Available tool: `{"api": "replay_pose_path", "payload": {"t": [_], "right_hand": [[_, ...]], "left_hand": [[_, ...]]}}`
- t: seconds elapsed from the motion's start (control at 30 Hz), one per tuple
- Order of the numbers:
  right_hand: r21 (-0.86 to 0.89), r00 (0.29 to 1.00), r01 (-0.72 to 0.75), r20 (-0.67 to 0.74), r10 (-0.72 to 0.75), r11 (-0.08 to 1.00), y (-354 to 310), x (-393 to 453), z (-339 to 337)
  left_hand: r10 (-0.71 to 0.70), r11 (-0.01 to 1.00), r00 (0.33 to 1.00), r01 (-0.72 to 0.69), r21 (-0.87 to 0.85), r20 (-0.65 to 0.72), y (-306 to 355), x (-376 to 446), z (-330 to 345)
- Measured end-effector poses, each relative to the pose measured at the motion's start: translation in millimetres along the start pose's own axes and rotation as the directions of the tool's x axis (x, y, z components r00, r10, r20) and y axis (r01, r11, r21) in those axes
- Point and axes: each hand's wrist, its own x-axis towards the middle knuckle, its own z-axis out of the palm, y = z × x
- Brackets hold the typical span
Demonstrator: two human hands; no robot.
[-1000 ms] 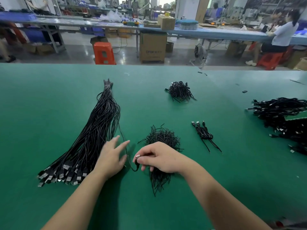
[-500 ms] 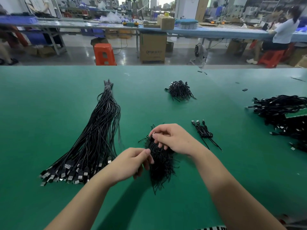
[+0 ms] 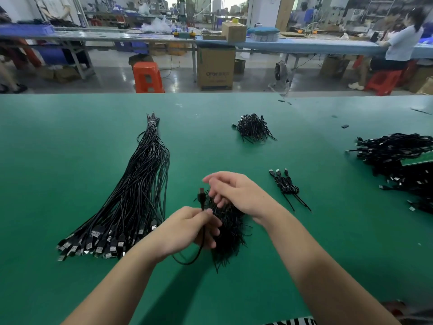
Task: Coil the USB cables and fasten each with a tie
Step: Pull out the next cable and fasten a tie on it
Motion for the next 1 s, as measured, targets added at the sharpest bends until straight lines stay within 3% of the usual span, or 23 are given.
{"api": "replay_pose_path", "payload": {"t": [0.07,0.17,0.27,0.37,0.43,0.57,0.67,0.77,0.83,0.9,1.0], "right_hand": [[0.111,0.994,-0.069,-0.074,0.078,0.991,6.5,-0.6,12.9],[0.264,0.989,-0.078,0.144,0.041,0.961,22.7,-7.3,39.8],[0.453,0.953,-0.216,0.289,0.086,0.865,26.6,-15.5,63.1],[0.417,0.945,-0.260,0.297,0.140,0.871,31.3,-23.0,77.6],[0.385,0.921,-0.317,0.342,0.185,0.867,33.8,-28.0,79.7],[0.186,0.898,-0.343,0.352,0.264,0.921,31.3,-32.9,75.3],[0.035,0.952,-0.236,0.211,0.224,0.971,26.7,-27.8,70.6],[0.227,0.985,-0.136,0.134,0.107,0.964,17.1,-23.9,63.3],[0.357,0.990,-0.060,0.143,0.009,0.932,6.9,-22.4,58.9],[0.340,0.993,0.029,0.100,-0.067,0.940,0.6,-22.0,57.4],[0.326,0.991,0.068,0.088,-0.102,0.943,2.0,-19.7,56.5]], "left_hand": [[0.177,0.983,0.975,-0.168,0.071,-0.138,5.6,-0.1,-7.9],[0.351,0.932,0.902,-0.362,0.003,-0.250,14.4,-0.7,-22.1],[0.340,0.855,0.886,-0.431,-0.290,-0.316,20.9,3.3,-34.5],[0.275,0.744,0.923,-0.381,-0.549,-0.269,32.7,3.8,-43.8],[0.262,0.718,0.943,-0.333,-0.611,-0.206,34.6,2.5,-47.4],[0.274,0.775,0.933,-0.357,-0.522,-0.233,24.9,3.8,-46.3],[0.330,0.900,0.897,-0.393,-0.187,-0.296,15.4,4.2,-45.7],[0.369,0.929,0.891,-0.365,0.065,-0.266,6.8,5.0,-43.7],[0.344,0.938,0.908,-0.344,0.044,-0.238,5.4,6.2,-41.5],[0.336,0.934,0.920,-0.353,-0.052,-0.203,5.6,7.4,-40.3],[0.367,0.925,0.920,-0.377,-0.053,-0.139,2.1,8.3,-42.1]]}}
